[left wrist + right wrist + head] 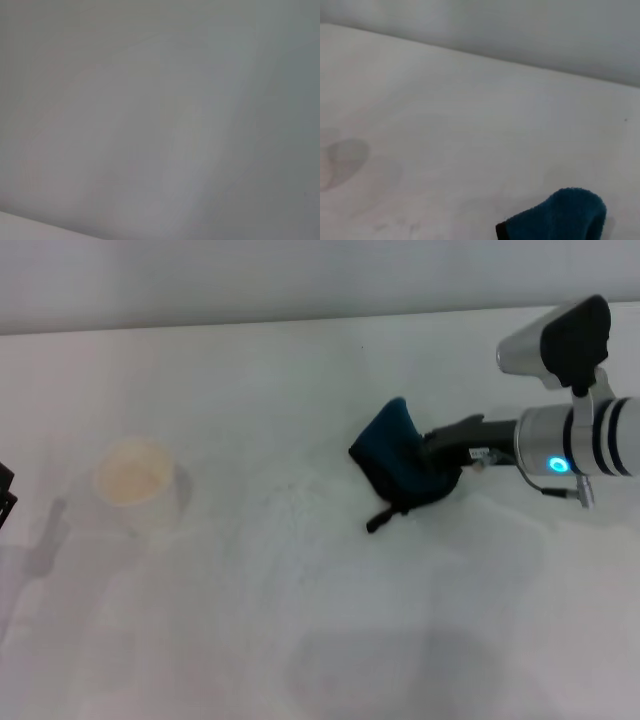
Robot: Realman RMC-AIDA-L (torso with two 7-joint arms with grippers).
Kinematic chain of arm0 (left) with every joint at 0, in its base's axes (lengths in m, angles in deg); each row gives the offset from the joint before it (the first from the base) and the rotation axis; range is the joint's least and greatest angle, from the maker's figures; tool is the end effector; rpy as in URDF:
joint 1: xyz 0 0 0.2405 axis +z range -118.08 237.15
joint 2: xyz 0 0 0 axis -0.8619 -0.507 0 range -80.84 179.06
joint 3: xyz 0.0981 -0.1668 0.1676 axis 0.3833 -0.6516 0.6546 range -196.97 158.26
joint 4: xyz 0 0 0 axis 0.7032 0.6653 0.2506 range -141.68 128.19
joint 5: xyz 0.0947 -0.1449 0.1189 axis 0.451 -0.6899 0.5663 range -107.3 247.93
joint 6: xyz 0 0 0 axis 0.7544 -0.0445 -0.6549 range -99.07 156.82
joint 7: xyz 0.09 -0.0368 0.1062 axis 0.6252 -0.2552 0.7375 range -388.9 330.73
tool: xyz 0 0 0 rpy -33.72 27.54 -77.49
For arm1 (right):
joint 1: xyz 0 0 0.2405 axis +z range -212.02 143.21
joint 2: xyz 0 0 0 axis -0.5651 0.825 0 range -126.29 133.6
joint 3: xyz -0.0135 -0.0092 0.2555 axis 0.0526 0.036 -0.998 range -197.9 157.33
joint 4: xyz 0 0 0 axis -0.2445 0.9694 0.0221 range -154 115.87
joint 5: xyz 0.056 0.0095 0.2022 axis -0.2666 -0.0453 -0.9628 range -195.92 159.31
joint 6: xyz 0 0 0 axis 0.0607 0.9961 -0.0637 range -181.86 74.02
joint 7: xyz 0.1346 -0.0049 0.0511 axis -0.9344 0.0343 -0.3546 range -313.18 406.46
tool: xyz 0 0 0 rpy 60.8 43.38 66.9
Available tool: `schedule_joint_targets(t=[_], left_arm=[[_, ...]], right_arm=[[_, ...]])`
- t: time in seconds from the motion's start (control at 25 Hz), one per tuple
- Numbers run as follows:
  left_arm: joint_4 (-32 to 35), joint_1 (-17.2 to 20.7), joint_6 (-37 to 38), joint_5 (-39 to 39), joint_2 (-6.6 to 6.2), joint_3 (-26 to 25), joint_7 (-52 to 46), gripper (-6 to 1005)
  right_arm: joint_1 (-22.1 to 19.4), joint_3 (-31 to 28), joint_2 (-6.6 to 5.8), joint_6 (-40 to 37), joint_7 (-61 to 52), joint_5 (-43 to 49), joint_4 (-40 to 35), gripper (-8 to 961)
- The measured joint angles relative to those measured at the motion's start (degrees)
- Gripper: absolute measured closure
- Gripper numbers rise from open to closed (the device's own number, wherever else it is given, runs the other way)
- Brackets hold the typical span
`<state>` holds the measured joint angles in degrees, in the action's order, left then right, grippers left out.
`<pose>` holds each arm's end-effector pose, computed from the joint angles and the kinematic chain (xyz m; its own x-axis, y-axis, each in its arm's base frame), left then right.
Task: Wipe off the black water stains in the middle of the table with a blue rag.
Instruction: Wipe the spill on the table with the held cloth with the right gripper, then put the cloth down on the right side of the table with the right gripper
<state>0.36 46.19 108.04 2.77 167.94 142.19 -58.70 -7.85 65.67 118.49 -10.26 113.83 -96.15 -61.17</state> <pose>-0.3608 0.2400 -0.0258 0.4473 0.0634 0.8921 0.8818 -0.1980 -0.4281 0.2871 0.3689 -0.0464 0.7031 -0.6368 -0.3164 -0.7063 -0.5739 -0.4146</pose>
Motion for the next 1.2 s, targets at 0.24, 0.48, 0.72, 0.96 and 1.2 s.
schedule_joint_targets(t=[0.24, 0.48, 0.72, 0.96, 1.2], left_arm=[[0.01, -0.02, 0.21, -0.38, 0.03, 0.00, 0.00, 115], [0.02, -0.07, 0.22, -0.47, 0.12, 0.00, 0.00, 115], [0.11, 0.47, 0.57, -2.24, 0.10, 0.00, 0.00, 116], [0.09, 0.57, 0.62, -2.68, 0.13, 0.00, 0.00, 116], [0.01, -0.13, 0.65, -3.53, 0.04, -0.07, 0.00, 116]], right_arm=[[-0.59, -0.09, -0.11, 9.55, 1.37, 0.44, 0.09, 874], [-0.57, -0.23, 0.55, 7.99, 1.82, -1.23, 0.01, 874], [-1.57, -2.13, 0.37, 1.38, 1.46, -4.97, -0.62, 875], [-2.38, -7.19, 0.22, 1.97, 1.64, -5.02, -0.09, 874], [-3.73, -8.55, 0.25, 4.18, 5.02, -5.33, -0.22, 872]])
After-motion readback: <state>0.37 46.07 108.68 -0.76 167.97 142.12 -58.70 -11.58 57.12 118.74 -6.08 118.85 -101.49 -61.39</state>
